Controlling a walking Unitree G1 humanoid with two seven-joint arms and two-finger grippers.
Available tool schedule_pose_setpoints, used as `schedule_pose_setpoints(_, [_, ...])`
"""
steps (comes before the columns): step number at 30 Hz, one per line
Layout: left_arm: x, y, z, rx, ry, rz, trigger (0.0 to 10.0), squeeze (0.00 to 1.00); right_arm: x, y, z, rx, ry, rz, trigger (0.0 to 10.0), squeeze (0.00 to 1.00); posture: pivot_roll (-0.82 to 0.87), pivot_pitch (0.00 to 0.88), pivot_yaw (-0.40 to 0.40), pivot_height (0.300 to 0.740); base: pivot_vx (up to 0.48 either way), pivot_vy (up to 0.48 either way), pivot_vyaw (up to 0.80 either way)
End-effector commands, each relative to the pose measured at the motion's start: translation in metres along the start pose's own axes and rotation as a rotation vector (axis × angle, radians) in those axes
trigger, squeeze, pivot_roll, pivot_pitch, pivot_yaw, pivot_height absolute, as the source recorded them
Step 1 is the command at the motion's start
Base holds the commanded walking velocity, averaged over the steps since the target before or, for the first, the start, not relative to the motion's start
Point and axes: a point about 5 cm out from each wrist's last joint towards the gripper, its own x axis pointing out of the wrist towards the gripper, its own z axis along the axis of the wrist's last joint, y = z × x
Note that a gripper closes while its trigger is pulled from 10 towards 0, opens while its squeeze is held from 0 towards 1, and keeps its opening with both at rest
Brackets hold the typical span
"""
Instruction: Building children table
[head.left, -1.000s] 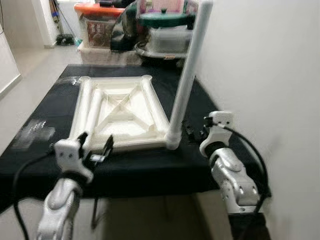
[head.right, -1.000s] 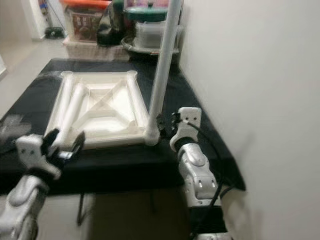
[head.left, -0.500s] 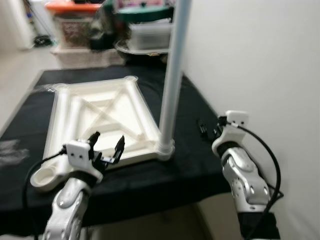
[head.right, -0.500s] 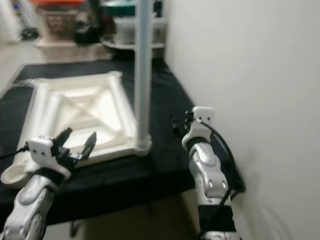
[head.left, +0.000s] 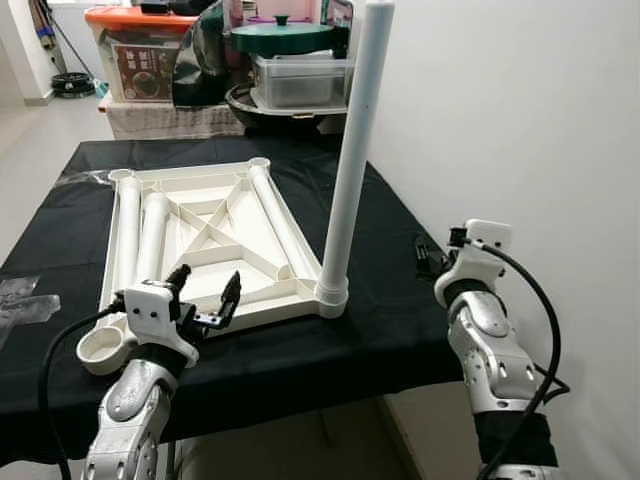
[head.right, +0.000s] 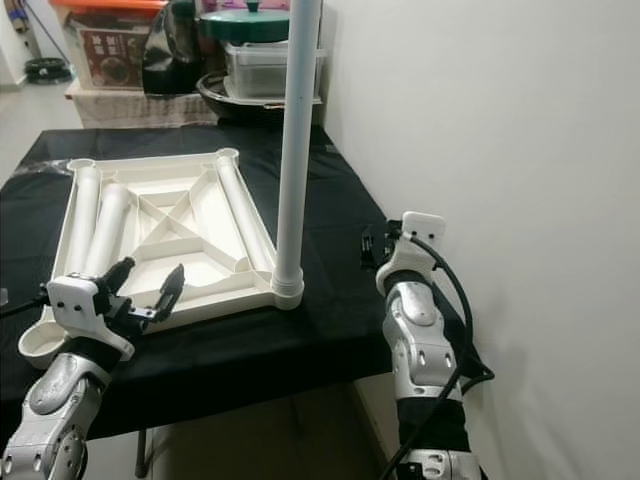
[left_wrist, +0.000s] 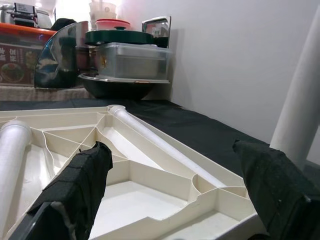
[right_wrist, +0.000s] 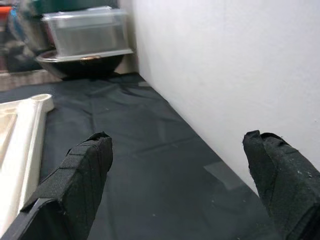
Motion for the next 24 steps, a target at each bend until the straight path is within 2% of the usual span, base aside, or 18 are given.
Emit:
schedule_pose_setpoints(1, [-0.002,0.002,-0.003,-0.001,0.011,0.003,10.0,0.0,0.003,0.002,0.005,0.003,-0.023,0.032,10.0,0.0,0.02,0.0,-0.102,0.74,0.0,0.0,0.0])
schedule_pose_setpoints(2, [-0.002,0.003,-0.003,-0.001,0.01,0.003,10.0,0.0,0.007,0.003,0.01,0.006,-0.042,0.112,10.0,0.0,0.02,0.0,-0.101,0.74,0.0,0.0,0.0])
schedule_pose_setpoints(3, [-0.002,0.003,-0.003,-0.001,0.01,0.003,10.0,0.0,0.007,0.003,0.01,0.006,-0.042,0.112,10.0,0.0,0.02,0.0,-0.101,0.74,0.0,0.0,0.0])
schedule_pose_setpoints(5, [-0.002,0.003,-0.003,-0.001,0.011,0.003,10.0,0.0,0.013,0.005,0.019,0.008,-0.064,0.251,10.0,0.0,0.02,0.0,-0.097,0.74,0.0,0.0,0.0])
schedule_pose_setpoints(7, [-0.002,0.003,-0.003,-0.001,0.011,0.003,10.0,0.0,0.013,0.005,0.019,0.008,-0.064,0.251,10.0,0.0,0.02,0.0,-0.097,0.74,0.0,0.0,0.0])
schedule_pose_setpoints(8, [-0.001,0.003,-0.003,-0.003,0.009,-0.001,10.0,0.0,0.017,0.003,0.026,0.006,-0.068,0.378,10.0,0.0,0.02,0.0,-0.097,0.74,0.0,0.0,0.0])
schedule_pose_setpoints(9, [-0.001,0.003,-0.003,-0.003,0.009,-0.001,10.0,0.0,0.017,0.003,0.026,0.006,-0.068,0.378,10.0,0.0,0.02,0.0,-0.097,0.74,0.0,0.0,0.0])
schedule_pose_setpoints(11, [0.001,0.003,-0.002,-0.005,0.005,-0.008,10.0,0.0,0.026,-0.003,0.038,-0.028,-0.06,0.568,10.0,0.0,0.02,0.0,-0.102,0.74,0.0,0.0,0.0])
schedule_pose_setpoints(12, [0.001,0.003,-0.002,-0.005,0.005,-0.008,10.0,0.0,0.026,-0.003,0.038,-0.028,-0.06,0.568,10.0,0.0,0.02,0.0,-0.102,0.74,0.0,0.0,0.0])
schedule_pose_setpoints(13, [0.001,0.003,-0.001,-0.006,0.003,-0.01,10.0,0.0,0.029,-0.005,0.041,-0.055,-0.048,0.634,10.0,0.0,0.03,0.0,-0.106,0.74,0.0,0.0,0.0])
schedule_pose_setpoints(17, [0.0,0.003,-0.001,-0.006,0.0,-0.01,10.0,0.0,0.033,-0.005,0.041,-0.113,-0.02,0.725,10.0,0.0,0.05,0.0,-0.116,0.74,0.0,0.0,0.0])
schedule_pose_setpoints(18, [-0.002,0.004,0.0,-0.004,0.001,-0.006,10.0,0.0,0.035,-0.005,0.039,-0.145,0.003,0.797,10.0,0.0,0.06,0.0,-0.121,0.74,0.0,0.0,0.0])
schedule_pose_setpoints(24, [-0.003,0.007,0.0,0.002,0.002,-0.001,10.0,0.0,0.036,-0.003,0.038,-0.175,0.031,0.909,10.0,0.0,0.07,0.0,-0.126,0.74,0.0,0.0,0.0])
